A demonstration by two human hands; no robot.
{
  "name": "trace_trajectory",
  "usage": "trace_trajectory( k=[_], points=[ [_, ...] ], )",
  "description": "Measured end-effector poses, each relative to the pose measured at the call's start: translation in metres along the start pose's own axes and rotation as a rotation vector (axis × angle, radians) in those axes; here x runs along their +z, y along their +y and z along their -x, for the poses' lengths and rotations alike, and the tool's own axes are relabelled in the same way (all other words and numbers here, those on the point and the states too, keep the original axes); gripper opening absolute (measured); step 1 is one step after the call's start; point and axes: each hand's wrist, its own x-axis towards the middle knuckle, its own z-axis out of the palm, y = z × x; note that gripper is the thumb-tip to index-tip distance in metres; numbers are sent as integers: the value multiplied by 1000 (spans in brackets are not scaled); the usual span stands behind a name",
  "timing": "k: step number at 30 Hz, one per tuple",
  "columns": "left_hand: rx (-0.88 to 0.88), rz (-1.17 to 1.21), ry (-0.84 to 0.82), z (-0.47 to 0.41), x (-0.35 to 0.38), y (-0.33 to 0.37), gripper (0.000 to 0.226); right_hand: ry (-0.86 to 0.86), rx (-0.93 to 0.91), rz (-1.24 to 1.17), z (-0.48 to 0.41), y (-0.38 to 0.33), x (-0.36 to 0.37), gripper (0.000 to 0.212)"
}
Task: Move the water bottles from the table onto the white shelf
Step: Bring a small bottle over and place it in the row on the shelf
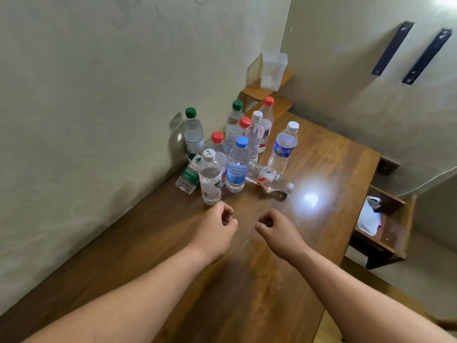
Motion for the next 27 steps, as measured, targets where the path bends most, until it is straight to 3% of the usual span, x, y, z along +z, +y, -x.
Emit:
trace_trajectory(
  k=[6,8,12,14,17,22,27],
  points=[
    [35,-62,-15,-69,37,43,28,144,9,-93,-76,13,-45,27],
    [38,-59,-8,-86,48,57,27,212,23,-156,-105,13,-61,47],
    [3,-7,5,-109,67,77,28,332,-3,-212,-156,-4,-87,107],
    [-5,1,6,-113,72,81,33,338,-43,-260,-171,-18,-95,119],
    [-5,4,-1,-112,74,83,36,335,-75,-375,-188,-30,-95,114],
    [6,2,-13,-108,66,77,32,347,-33,-446,-193,-28,-91,71],
    [111,-62,-133,-83,55,76,53,404,-141,-470,-157,-28,-115,64]
  ],
)
